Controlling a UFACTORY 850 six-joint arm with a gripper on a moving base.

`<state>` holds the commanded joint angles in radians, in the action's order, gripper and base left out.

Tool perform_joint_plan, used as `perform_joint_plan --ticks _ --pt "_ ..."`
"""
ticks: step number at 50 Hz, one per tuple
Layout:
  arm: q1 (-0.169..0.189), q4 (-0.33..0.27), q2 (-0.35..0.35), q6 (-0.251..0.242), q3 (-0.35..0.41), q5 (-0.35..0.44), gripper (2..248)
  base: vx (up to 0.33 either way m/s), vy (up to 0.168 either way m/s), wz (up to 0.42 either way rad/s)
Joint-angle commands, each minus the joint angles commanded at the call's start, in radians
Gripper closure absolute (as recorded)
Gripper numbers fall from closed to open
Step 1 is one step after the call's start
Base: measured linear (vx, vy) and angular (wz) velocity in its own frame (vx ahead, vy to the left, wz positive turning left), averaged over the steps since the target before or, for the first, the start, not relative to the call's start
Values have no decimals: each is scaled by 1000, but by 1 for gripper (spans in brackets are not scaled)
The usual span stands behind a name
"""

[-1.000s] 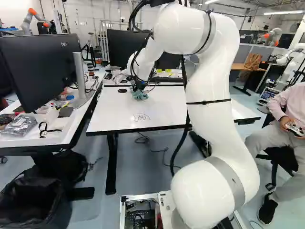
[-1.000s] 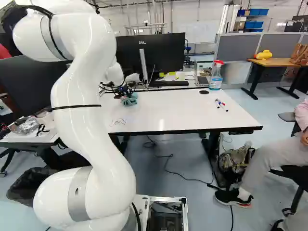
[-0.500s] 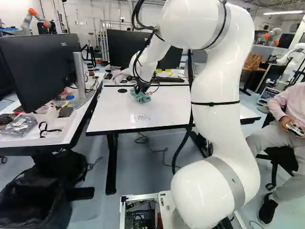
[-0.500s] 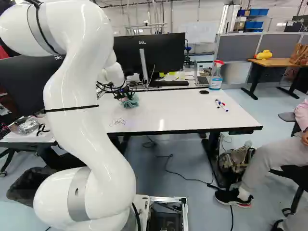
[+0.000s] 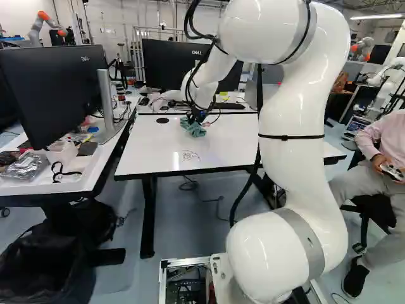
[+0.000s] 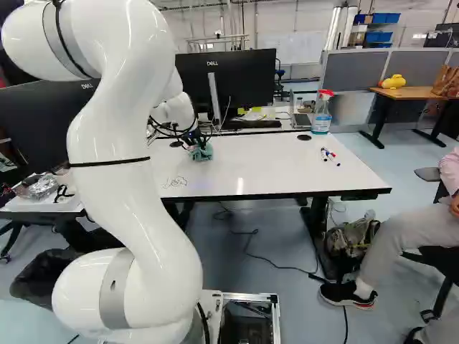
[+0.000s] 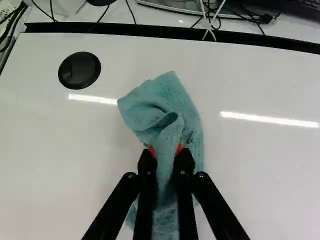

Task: Clean the table with the green towel

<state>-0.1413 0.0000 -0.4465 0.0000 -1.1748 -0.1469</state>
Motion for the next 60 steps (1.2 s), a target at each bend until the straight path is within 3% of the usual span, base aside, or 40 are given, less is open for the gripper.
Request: perform_joint_plan --ticks 23,35,60 --pt "68 0 3 0 3 0 203 0 0 0" --pt "96 0 -25 0 -32 0 203 0 0 0" --pt "88 0 -124 0 -166 0 203 0 0 0"
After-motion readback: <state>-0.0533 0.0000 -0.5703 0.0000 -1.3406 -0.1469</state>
